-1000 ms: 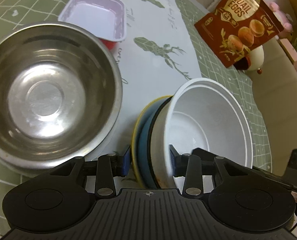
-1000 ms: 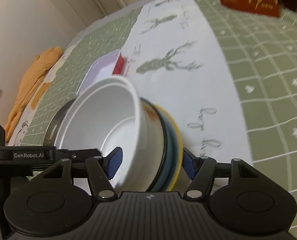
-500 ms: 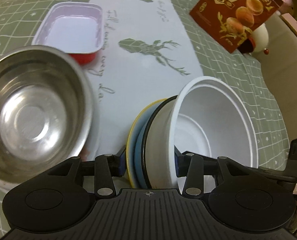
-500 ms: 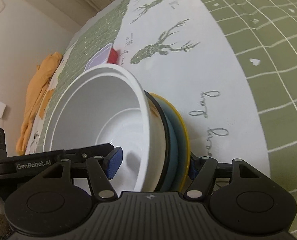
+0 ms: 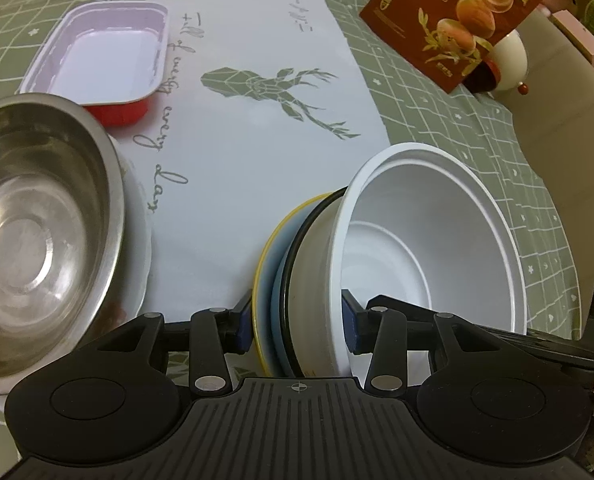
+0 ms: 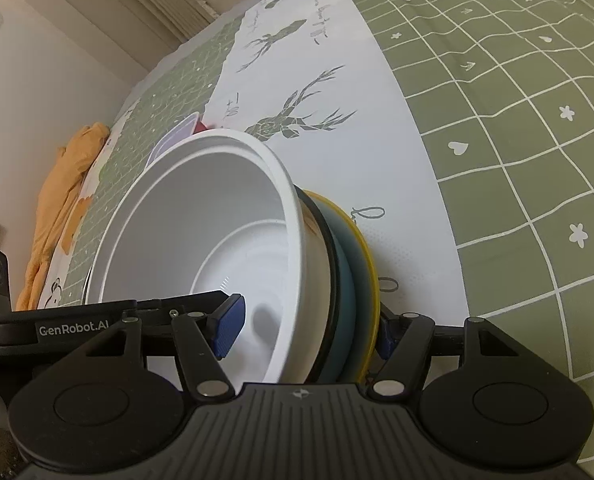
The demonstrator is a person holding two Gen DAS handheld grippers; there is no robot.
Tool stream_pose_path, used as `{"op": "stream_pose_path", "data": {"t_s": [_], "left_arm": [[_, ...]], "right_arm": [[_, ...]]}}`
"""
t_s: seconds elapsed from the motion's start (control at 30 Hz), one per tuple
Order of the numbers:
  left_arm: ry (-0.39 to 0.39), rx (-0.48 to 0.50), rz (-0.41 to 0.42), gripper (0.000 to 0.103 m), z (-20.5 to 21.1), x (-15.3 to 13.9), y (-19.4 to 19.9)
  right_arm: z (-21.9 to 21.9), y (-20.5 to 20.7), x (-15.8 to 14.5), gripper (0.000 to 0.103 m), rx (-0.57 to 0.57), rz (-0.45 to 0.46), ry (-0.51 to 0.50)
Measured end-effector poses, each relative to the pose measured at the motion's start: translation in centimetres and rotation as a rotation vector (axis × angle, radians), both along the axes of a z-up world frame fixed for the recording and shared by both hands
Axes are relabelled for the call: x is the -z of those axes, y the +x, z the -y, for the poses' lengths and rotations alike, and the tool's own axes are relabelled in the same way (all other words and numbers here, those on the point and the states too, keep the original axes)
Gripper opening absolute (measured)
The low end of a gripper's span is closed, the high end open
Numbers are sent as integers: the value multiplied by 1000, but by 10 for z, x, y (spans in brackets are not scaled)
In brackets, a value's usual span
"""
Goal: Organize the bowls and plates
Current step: 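Press the white bowl down into the stack, then open both grippers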
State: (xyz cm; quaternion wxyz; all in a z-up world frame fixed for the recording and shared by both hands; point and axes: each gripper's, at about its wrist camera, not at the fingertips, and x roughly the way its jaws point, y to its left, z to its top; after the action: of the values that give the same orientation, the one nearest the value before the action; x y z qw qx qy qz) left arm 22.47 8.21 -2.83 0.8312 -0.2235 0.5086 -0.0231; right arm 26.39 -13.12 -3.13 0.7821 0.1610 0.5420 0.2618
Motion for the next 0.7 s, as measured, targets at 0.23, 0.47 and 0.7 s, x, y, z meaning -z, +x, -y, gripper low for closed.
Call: {"op": "stream_pose_path", "data": {"t_s": [0.23, 0.47, 0.7], "left_arm": [[14, 3, 15, 45, 3, -2, -3], [91, -5, 90, 44, 3, -23, -14], [75, -15, 189, 43, -14, -54, -37]], "right_arm": [[1, -5, 0, 66, 10, 13, -18], [9, -14, -20, 66, 72, 141, -84], [10, -30, -63, 66, 133, 330, -164]]}}
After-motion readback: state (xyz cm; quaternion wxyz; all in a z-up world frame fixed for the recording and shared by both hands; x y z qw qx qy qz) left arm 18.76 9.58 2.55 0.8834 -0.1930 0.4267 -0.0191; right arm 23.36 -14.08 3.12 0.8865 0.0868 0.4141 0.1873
